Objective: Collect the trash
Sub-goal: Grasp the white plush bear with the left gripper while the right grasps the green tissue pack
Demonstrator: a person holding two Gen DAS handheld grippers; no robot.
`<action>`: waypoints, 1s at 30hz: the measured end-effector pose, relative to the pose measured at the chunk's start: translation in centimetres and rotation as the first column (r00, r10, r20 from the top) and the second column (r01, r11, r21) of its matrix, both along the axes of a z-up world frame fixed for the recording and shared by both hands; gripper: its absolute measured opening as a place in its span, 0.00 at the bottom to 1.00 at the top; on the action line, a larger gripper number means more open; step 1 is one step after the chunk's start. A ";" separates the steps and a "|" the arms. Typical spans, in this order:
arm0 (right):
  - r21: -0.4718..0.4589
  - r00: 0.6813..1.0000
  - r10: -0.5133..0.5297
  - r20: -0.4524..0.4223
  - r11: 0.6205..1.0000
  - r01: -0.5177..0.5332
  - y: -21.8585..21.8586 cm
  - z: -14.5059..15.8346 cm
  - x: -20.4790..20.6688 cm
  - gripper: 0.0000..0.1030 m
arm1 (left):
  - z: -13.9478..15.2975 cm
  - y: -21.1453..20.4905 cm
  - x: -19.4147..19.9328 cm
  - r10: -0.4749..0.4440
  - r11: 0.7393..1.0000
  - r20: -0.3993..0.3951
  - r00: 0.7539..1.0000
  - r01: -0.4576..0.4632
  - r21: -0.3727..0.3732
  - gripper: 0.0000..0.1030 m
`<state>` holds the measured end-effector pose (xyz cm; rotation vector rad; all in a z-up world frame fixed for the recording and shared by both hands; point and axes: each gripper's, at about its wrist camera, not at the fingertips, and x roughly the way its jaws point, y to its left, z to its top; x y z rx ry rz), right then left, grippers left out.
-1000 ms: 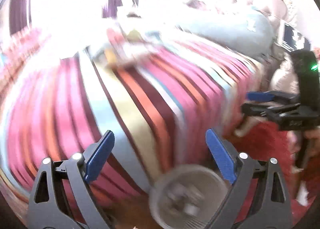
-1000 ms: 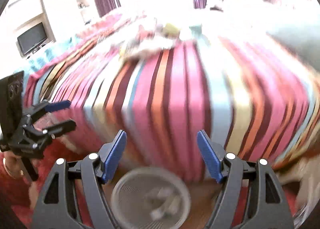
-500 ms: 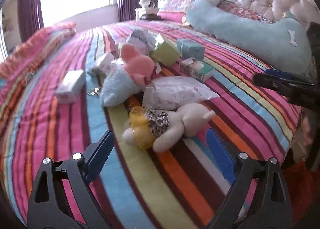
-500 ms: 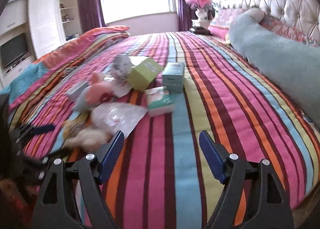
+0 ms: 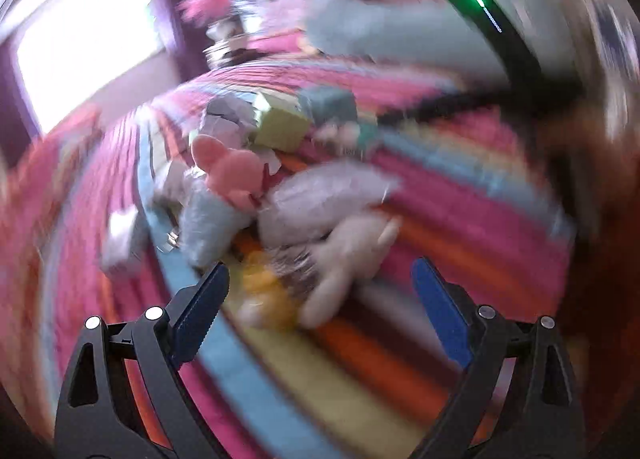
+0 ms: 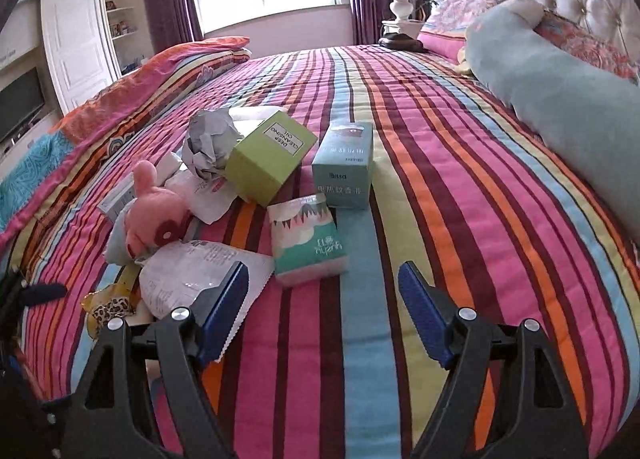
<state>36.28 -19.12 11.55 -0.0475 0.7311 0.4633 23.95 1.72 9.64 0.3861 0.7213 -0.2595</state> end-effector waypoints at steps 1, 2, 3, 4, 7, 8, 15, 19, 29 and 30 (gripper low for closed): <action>-0.003 1.000 0.003 0.001 1.000 -0.003 0.1 0.0 0.3 0.71 | -0.5 0.3 0.4 -0.019 0.999 -0.019 1.000 0.020 0.038 0.87; -0.009 1.000 0.001 0.002 1.000 -0.001 0.2 -0.1 0.6 0.71 | -0.7 0.7 0.7 -0.023 0.999 -0.028 0.999 0.024 0.041 0.87; -0.018 1.000 -0.001 0.000 1.000 0.001 0.4 -0.2 1.1 0.71 | -0.9 1.3 1.4 -0.026 1.000 -0.035 0.999 0.026 0.008 0.87; -0.027 1.000 -0.002 -0.002 1.000 0.002 0.6 -0.4 1.4 0.71 | -0.9 1.6 1.9 -0.022 1.000 -0.040 0.999 0.021 -0.012 0.87; -0.076 1.000 0.000 -0.020 0.997 -0.002 1.5 -1.3 2.6 0.71 | -1.3 2.1 3.6 -0.015 0.999 -0.057 0.998 0.013 -0.043 0.87; -0.095 1.000 0.006 -0.030 0.995 -0.009 1.9 -1.7 3.0 0.71 | -1.6 2.0 4.0 -0.016 0.999 -0.068 0.998 0.013 -0.047 0.87; -0.167 0.996 0.059 -0.065 0.983 -0.069 4.5 -2.9 5.1 0.71 | -2.9 2.3 6.4 -0.061 0.975 -0.184 0.981 0.019 -0.221 0.87; -0.198 0.995 0.064 -0.080 0.977 -0.079 5.2 -3.5 5.9 0.71 | -4.6 0.8 6.5 -0.159 0.984 -0.232 0.960 0.136 -0.113 0.88; -0.162 0.993 0.054 -0.101 0.984 -0.070 4.7 -4.1 6.4 0.68 | -4.3 1.7 7.0 -0.080 0.977 -0.242 0.967 0.028 -0.212 0.61; -0.165 0.994 0.049 -0.100 0.984 -0.065 4.6 -4.1 6.3 0.59 | -4.1 1.7 6.9 -0.056 0.975 -0.249 0.967 -0.001 -0.222 0.58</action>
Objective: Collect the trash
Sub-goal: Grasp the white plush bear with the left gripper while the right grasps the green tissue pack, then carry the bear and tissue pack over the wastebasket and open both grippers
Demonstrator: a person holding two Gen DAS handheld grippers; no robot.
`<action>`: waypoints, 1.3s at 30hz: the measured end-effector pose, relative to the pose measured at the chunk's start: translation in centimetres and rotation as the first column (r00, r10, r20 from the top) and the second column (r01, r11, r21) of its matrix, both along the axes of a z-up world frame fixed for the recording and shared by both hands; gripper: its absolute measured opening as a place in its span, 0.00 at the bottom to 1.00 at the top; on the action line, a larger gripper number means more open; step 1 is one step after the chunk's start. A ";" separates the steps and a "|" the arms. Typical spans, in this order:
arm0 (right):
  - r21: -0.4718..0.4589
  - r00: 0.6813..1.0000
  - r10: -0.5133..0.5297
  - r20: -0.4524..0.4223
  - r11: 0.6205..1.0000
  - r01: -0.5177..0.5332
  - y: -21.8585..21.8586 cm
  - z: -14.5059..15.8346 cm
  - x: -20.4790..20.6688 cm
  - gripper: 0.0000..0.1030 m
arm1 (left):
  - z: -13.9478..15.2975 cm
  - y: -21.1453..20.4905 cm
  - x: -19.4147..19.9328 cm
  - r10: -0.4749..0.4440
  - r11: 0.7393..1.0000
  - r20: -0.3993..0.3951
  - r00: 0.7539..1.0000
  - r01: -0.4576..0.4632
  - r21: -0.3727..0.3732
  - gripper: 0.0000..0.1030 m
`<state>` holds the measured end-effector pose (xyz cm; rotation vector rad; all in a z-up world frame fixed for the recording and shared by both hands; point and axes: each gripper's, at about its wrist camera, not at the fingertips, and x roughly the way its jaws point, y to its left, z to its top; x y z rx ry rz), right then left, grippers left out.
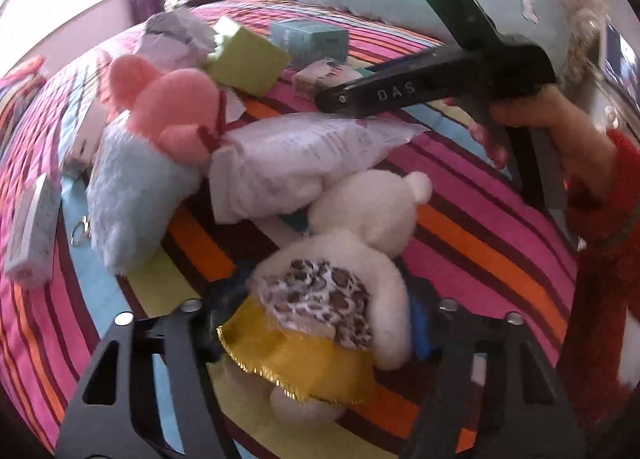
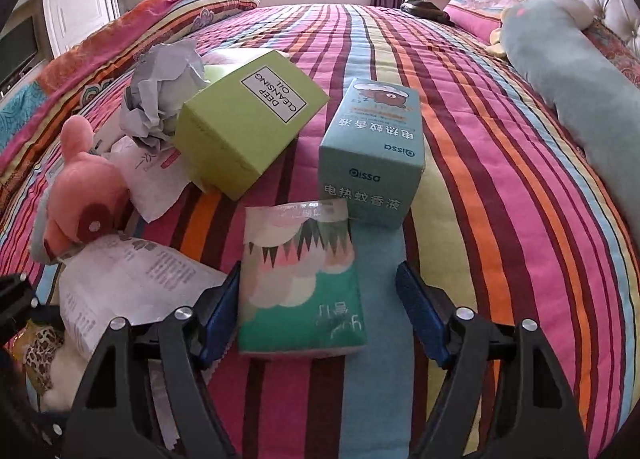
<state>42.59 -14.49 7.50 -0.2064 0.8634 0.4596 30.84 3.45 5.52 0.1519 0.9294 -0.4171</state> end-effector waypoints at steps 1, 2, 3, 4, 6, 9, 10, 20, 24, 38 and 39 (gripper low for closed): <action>-0.004 1.000 -0.005 0.001 1.000 0.005 0.0 0.0 -0.1 0.48 | 0.0 0.1 -0.2 0.022 1.000 -0.001 1.000 -0.022 -0.001 0.54; -0.006 1.000 -0.011 0.004 1.000 0.011 -0.1 0.1 -0.2 0.47 | 0.1 0.0 -0.5 0.037 0.999 0.005 0.999 -0.037 0.007 0.53; -0.004 1.000 -0.010 0.002 1.000 0.010 -0.3 0.1 -0.2 0.47 | 0.1 -0.2 -1.0 0.056 0.998 0.016 0.998 -0.056 0.018 0.51; -0.003 1.000 -0.009 0.003 1.000 0.009 -0.3 0.1 -0.3 0.46 | 0.3 -0.2 -1.5 0.068 0.997 0.025 0.997 -0.069 0.022 0.49; 0.012 1.000 -0.018 0.012 1.000 0.018 -0.7 0.3 -0.7 0.46 | 0.7 -0.2 -2.5 0.092 0.996 0.050 0.995 -0.092 0.006 0.49; 0.045 1.000 -0.027 0.007 0.999 0.027 -1.8 0.7 -1.6 0.46 | 1.3 0.0 -3.9 0.122 0.991 0.066 0.990 -0.119 -0.054 0.49; 0.051 0.999 -0.031 0.009 0.998 0.031 -2.1 0.8 -1.8 0.46 | 1.3 -0.1 -4.2 0.137 0.989 0.065 0.988 -0.132 -0.068 0.48; 0.212 0.996 -0.010 0.084 0.977 -0.008 -6.9 4.9 -10.5 0.46 | 5.2 0.3 -11.5 0.209 0.953 0.143 0.967 -0.168 -0.252 0.48; 0.306 0.990 0.070 0.122 0.946 -0.104 -9.6 6.2 -20.0 0.46 | 7.1 -1.4 -19.0 0.180 0.953 0.203 0.962 -0.119 -0.280 0.48; 0.106 0.936 0.004 -0.353 0.994 0.036 -11.7 -11.3 -36.1 0.46 | -13.7 -8.2 -29.0 0.191 0.960 -0.314 0.930 -0.244 -0.137 0.49; 0.094 0.929 -0.005 -0.371 0.995 0.043 -11.6 -12.2 -36.0 0.46 | -15.0 -8.6 -28.7 0.193 0.962 -0.340 0.921 -0.245 -0.119 0.49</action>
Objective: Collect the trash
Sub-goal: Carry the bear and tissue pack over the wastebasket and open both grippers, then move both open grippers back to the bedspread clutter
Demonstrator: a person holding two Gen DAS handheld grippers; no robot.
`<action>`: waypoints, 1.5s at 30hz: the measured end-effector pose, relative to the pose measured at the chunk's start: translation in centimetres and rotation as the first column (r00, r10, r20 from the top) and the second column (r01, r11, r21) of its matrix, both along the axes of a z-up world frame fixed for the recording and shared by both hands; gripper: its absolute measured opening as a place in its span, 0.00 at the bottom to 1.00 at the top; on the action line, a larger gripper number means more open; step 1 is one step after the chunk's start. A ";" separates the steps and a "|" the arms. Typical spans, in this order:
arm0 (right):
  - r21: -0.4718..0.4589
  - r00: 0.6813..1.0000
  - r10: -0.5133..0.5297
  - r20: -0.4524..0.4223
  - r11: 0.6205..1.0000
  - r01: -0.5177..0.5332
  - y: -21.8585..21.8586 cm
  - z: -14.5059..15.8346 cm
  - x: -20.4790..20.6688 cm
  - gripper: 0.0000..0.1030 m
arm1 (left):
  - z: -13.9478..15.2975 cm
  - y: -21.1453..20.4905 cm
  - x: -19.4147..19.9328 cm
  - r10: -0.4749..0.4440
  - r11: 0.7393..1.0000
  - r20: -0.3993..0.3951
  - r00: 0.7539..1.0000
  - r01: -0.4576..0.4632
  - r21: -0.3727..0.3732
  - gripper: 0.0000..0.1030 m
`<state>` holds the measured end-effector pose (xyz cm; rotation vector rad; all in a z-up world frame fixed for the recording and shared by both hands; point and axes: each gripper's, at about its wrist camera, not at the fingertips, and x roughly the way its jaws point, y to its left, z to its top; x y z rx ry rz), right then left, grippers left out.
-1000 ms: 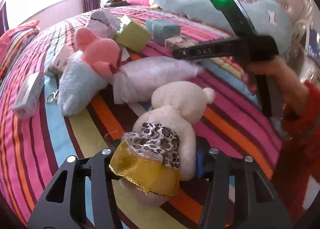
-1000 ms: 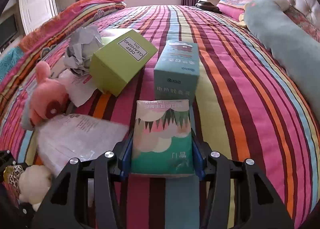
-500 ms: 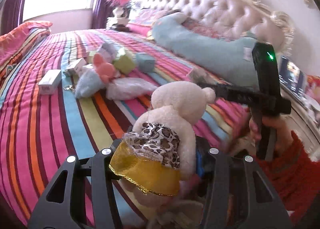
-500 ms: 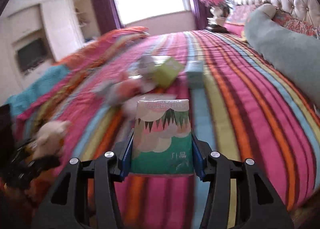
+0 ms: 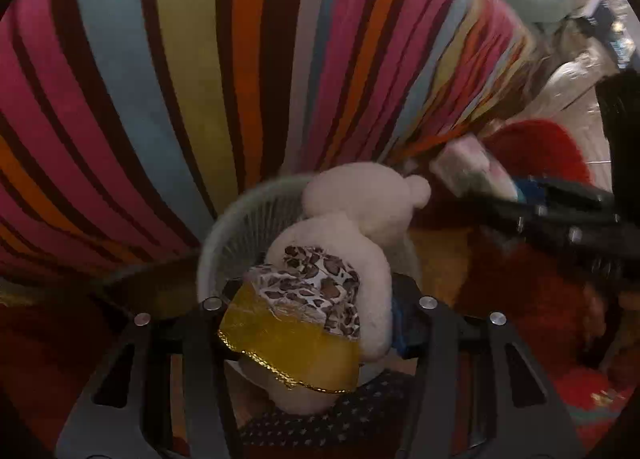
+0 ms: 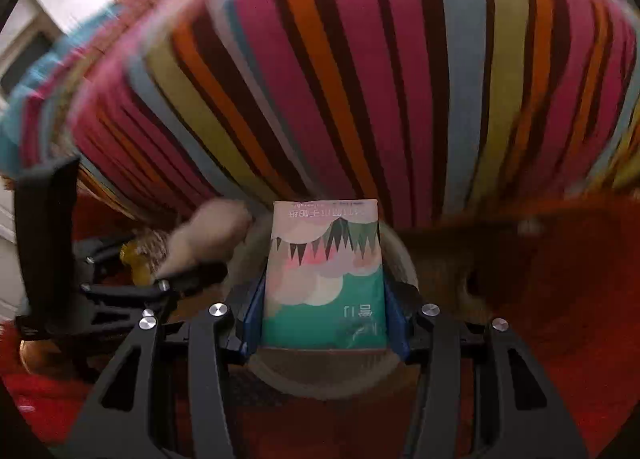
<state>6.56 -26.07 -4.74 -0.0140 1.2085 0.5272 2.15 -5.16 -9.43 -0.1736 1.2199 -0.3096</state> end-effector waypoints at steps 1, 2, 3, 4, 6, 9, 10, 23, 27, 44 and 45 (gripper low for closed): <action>-0.020 1.000 -0.004 -0.023 1.000 0.003 0.2 -1.2 0.2 0.46 | -1.0 -0.1 0.4 0.007 1.000 -0.030 1.000 -0.007 0.004 0.49; -0.030 0.999 0.000 -0.047 1.000 -0.001 0.5 -1.9 0.4 0.46 | -1.6 -0.2 0.6 0.012 1.000 -0.046 0.999 -0.012 0.001 0.49; -0.031 0.997 0.005 -0.074 1.000 -0.007 0.8 -2.7 0.8 0.46 | -2.5 -0.3 0.8 0.016 1.000 -0.072 0.997 -0.016 0.001 0.50; -0.035 0.997 0.008 -0.081 0.999 -0.011 1.0 -2.9 0.9 0.46 | -2.7 -0.2 1.0 0.022 1.000 -0.081 0.996 -0.021 0.005 0.51; -0.045 0.995 0.028 -0.098 0.998 -0.033 1.8 -3.5 1.4 0.47 | -3.1 -0.1 1.3 0.028 1.000 -0.098 0.995 -0.029 -0.001 0.55; -0.067 0.992 0.045 -0.119 0.996 -0.053 2.5 -4.1 1.2 0.51 | -3.6 0.1 1.7 0.053 0.999 -0.121 0.991 -0.052 0.016 0.71; -0.082 0.992 0.042 -0.122 0.995 -0.052 2.6 -4.3 1.2 0.59 | -4.0 0.4 1.5 0.061 0.998 -0.125 0.990 -0.058 0.023 0.76; -0.106 0.991 -0.012 -0.136 0.994 -0.003 1.8 -4.7 0.9 0.65 | -5.0 1.3 1.0 0.093 0.996 -0.148 0.985 -0.092 0.013 0.83; -0.101 0.994 0.001 -0.106 0.995 -0.012 1.9 -4.3 0.6 0.65 | -4.2 1.2 0.7 0.098 0.995 -0.117 0.988 -0.096 0.019 0.83; 0.096 0.818 0.015 0.575 0.992 -0.085 6.9 16.8 9.7 0.74 | 20.1 9.4 10.0 0.163 0.947 0.533 0.830 -0.282 0.151 0.83; 0.100 0.819 0.010 0.574 0.992 -0.083 7.8 17.0 11.4 0.74 | 20.5 10.1 12.3 0.171 0.942 0.540 0.824 -0.296 0.155 0.83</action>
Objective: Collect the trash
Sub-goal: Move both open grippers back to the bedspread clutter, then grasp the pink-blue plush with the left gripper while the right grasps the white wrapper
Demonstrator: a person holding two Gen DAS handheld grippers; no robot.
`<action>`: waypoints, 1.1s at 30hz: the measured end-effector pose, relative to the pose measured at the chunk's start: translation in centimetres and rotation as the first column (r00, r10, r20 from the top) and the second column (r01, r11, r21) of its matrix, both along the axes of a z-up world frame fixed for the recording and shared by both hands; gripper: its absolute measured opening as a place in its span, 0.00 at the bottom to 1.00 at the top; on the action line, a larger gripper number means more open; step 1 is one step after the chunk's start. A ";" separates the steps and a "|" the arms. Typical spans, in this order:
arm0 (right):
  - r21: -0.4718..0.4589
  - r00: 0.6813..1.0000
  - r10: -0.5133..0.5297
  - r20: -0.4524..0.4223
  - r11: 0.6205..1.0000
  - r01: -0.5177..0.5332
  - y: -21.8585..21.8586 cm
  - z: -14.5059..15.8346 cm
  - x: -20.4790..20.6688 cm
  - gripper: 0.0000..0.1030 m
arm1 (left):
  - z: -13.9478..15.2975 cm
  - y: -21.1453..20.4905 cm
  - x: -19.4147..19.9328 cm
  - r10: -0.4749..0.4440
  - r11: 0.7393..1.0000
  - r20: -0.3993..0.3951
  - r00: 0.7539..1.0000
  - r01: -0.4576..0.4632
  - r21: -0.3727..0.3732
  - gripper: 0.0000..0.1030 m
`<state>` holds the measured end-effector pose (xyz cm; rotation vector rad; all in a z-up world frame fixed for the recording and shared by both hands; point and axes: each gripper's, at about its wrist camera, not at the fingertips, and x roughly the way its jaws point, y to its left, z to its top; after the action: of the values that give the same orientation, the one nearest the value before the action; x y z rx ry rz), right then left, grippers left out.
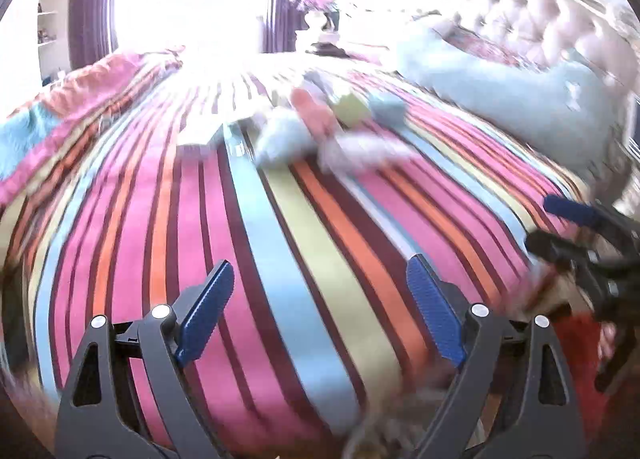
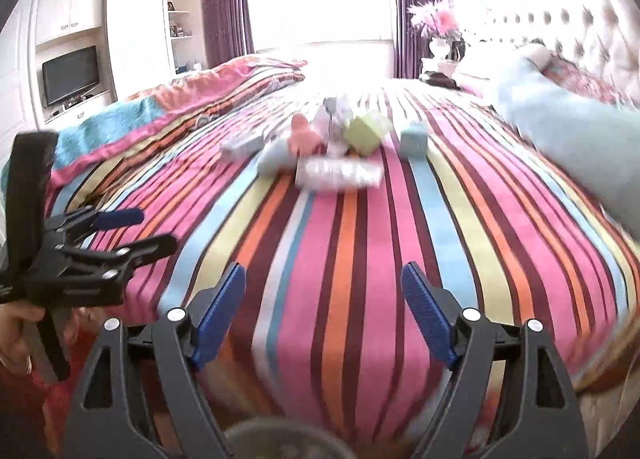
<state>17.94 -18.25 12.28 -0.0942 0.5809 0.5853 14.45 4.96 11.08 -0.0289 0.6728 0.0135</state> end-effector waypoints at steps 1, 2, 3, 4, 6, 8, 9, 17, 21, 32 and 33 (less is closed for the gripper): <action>0.003 1.000 -0.007 -0.004 1.000 0.007 0.7 -0.1 1.3 0.74 | 0.3 0.6 2.2 0.018 1.000 0.003 1.000 -0.019 0.013 0.83; 0.001 1.000 -0.016 -0.020 1.000 0.016 1.8 -0.3 3.3 0.74 | 0.4 1.2 4.1 0.021 1.000 0.006 1.000 -0.021 0.017 0.83; -0.004 0.999 -0.027 -0.037 1.000 0.027 2.8 -0.5 4.9 0.74 | 0.6 1.7 6.3 0.021 1.000 0.001 1.000 -0.021 0.018 0.83; -0.008 0.998 -0.039 -0.047 0.999 0.039 3.4 -0.8 6.0 0.74 | 0.5 2.2 8.3 0.022 1.000 -0.005 1.000 -0.022 0.013 0.83; -0.007 0.994 -0.055 -0.090 0.999 0.054 4.9 -1.6 8.7 0.74 | 0.2 2.8 12.2 0.030 0.999 -0.024 0.999 -0.029 0.019 0.83; 0.015 0.984 -0.064 -0.164 0.998 0.067 5.9 -2.7 11.1 0.74 | -0.1 2.9 14.2 0.020 0.999 -0.030 0.999 -0.019 0.031 0.83; 0.035 0.973 -0.072 -0.220 0.996 0.081 6.3 -3.5 12.5 0.74 | -0.4 3.2 15.5 0.013 0.999 -0.042 0.999 -0.012 0.032 0.83; 0.116 0.939 -0.044 -0.340 0.989 0.089 7.2 -5.0 14.8 0.74 | -1.6 4.0 20.4 -0.053 0.997 -0.090 0.995 0.058 0.054 0.83; 0.102 0.951 -0.053 -0.306 0.991 0.088 8.6 -4.9 16.5 0.74 | -1.9 4.7 22.0 -0.081 0.997 -0.093 0.992 0.081 -0.008 0.83; -0.097 0.965 -0.065 -0.254 0.994 0.042 11.1 -4.6 20.1 0.70 | -2.2 4.9 23.7 -0.123 0.988 -0.153 0.981 0.107 -0.114 0.83; -0.134 0.971 -0.055 -0.233 0.991 0.024 11.3 -4.5 20.1 0.66 | -2.3 4.8 23.8 -0.124 0.987 -0.158 0.980 0.105 -0.119 0.83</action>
<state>38.01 -6.95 7.75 -0.1371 0.8517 0.5227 38.29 9.80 8.83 -0.0960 0.8400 -0.1338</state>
